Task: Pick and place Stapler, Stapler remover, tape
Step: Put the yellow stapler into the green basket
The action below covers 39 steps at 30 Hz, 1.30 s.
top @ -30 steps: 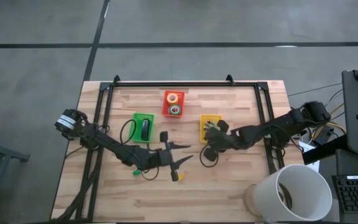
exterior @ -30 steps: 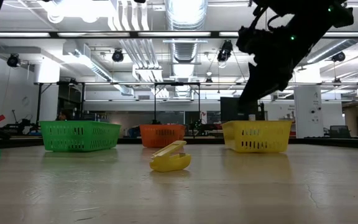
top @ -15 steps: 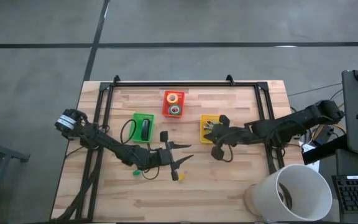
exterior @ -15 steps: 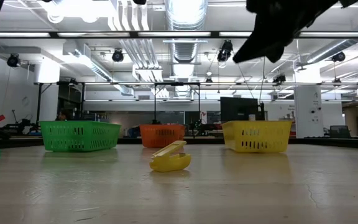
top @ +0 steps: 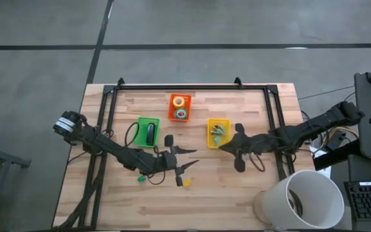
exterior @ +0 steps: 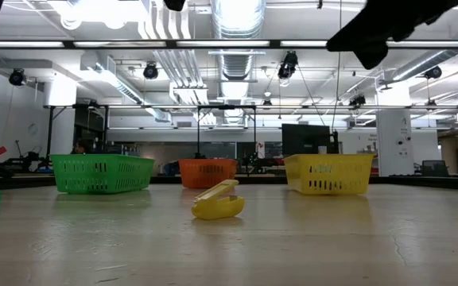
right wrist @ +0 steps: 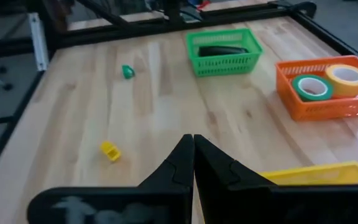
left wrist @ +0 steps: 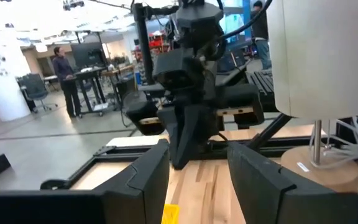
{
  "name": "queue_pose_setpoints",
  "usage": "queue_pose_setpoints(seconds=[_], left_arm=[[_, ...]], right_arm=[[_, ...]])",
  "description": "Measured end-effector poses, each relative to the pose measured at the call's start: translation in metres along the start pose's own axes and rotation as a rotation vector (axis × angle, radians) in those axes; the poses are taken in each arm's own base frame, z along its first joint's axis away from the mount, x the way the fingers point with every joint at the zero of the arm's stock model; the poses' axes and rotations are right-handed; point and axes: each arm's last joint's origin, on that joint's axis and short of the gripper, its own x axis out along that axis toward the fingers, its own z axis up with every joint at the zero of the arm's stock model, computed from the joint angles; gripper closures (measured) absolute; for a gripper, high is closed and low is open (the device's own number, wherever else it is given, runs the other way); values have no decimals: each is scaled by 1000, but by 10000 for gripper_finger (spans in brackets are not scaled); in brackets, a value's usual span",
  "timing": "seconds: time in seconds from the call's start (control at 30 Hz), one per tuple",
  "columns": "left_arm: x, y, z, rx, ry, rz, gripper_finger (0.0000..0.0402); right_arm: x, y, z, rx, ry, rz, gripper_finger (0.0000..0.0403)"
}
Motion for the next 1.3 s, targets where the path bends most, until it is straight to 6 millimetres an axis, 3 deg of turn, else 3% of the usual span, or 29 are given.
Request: queue_pose_setpoints(seconds=[0.23,0.37,0.7,0.97,1.17,1.3], left_arm=[[-5,-3,4,-17,5,-19,236],[-9,-4,-2,-35,96,-40,236],[-13,-18,-50,-224,414,-108,236],[-12,-32,-83,-389,547,-109,236],[-11,-39,-105,-449,606,-68,236],[-10,-41,-115,-498,630,-41,236]], right_arm=[[-13,0,-20,14,-46,67,395],[-19,1,-27,7,-49,96,395],[-24,9,-36,-25,-30,148,394],[-32,12,-35,-86,-52,191,394],[-53,1,-29,-111,-165,204,394],[-62,-10,-42,-135,-210,213,394]])
